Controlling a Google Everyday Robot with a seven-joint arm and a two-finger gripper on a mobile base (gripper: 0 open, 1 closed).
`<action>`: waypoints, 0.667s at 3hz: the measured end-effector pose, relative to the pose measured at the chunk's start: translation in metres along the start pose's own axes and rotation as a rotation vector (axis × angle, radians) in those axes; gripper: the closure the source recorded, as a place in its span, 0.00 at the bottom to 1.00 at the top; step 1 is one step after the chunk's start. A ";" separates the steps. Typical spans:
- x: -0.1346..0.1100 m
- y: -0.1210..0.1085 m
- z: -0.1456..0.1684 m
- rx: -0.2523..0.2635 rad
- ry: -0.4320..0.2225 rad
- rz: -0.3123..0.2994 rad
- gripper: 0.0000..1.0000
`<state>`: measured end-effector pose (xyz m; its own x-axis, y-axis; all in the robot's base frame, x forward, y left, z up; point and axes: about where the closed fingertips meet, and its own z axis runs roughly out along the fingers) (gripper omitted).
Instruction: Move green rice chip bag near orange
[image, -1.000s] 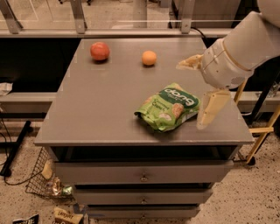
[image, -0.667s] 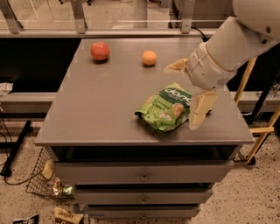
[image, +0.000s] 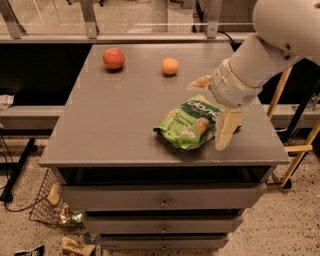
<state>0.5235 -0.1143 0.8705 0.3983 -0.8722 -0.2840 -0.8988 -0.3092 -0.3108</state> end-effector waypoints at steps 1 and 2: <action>0.015 0.002 0.005 0.007 -0.007 0.026 0.16; 0.021 0.003 0.010 0.009 -0.022 0.033 0.40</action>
Offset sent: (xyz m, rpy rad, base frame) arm 0.0120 -0.0208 -0.0238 0.0519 0.0201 -0.0292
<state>0.5315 -0.1298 0.8546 0.3728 -0.8730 -0.3145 -0.9098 -0.2773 -0.3087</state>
